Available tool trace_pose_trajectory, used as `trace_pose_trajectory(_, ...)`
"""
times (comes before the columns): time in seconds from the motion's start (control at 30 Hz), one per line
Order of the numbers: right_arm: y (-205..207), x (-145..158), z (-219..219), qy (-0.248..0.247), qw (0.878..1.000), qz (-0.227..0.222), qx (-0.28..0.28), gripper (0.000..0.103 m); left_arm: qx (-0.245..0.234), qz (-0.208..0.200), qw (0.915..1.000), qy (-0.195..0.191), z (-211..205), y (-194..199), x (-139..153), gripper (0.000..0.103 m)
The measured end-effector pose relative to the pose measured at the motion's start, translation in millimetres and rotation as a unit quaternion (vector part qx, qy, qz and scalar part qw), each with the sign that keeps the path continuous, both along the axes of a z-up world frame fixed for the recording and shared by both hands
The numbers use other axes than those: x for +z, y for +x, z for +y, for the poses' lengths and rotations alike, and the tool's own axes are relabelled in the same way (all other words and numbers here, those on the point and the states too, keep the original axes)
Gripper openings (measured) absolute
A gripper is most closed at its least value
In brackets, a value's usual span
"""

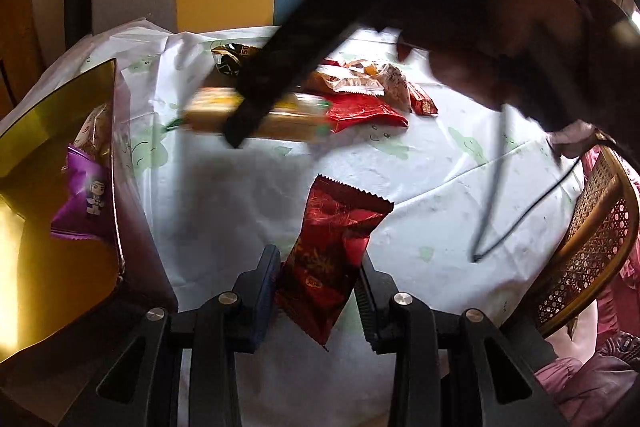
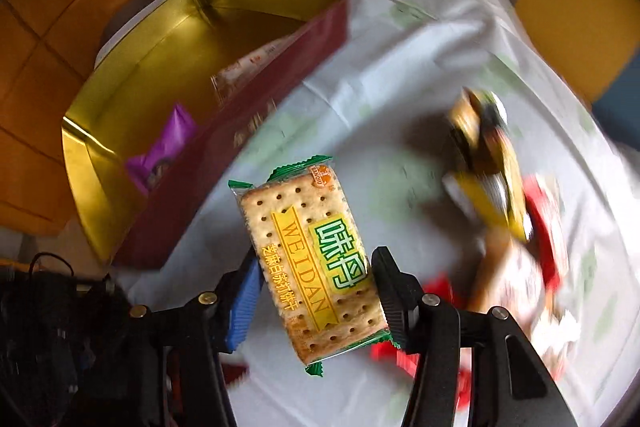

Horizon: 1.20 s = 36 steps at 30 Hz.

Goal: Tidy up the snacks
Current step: 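Carry the red wrapped snack into the gold tin and release it with the left gripper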

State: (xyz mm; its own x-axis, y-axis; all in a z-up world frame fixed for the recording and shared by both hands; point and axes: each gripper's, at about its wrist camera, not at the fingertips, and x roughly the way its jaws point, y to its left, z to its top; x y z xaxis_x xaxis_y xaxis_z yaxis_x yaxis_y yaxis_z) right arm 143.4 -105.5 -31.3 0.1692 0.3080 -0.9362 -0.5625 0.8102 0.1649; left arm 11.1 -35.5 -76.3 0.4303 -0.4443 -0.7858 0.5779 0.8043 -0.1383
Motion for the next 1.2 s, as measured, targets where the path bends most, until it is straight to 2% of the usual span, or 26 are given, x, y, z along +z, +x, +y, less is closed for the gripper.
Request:
trace_pose_trajectory(0.17,-33,0,-40,0.015,0.999,0.003,-0.038,0.055,0.003,-0.005,1.0000,0.003,6,-5,3,0.037)
trace_pose_trajectory(0.37,-66,-20,-68,0.006,0.998,0.016,-0.069,0.055,0.008,-0.019,0.9998,0.000,13,-12,16,0.036)
trace_pose_trajectory(0.53,-72,-27,-67,-0.006,0.997,0.003,-0.070,0.056,0.023,-0.017,0.9987,-0.043,29,-18,42,0.036)
trace_pose_trajectory(0.7,-82,-32,-65,-0.001,0.998,-0.003,-0.068,0.060,0.070,-0.029,0.9933,-0.087,62,-5,75,0.037)
trace_pose_trajectory(0.8,-85,-32,-64,-0.006,0.998,-0.010,-0.063,0.061,0.123,-0.029,0.9861,-0.109,93,20,91,0.037)
trace_pose_trajectory(0.93,-99,-33,-61,-0.015,0.998,-0.019,-0.057,0.062,0.187,-0.028,0.9782,-0.086,119,58,97,0.037)
trace_pose_trajectory(1.07,-100,-29,-61,-0.019,0.998,-0.023,-0.054,0.062,0.239,0.006,0.9665,-0.093,141,103,87,0.037)
trace_pose_trajectory(1.2,-100,-29,-60,-0.021,0.998,-0.026,-0.052,0.062,0.268,0.024,0.9603,-0.074,146,144,71,0.037)
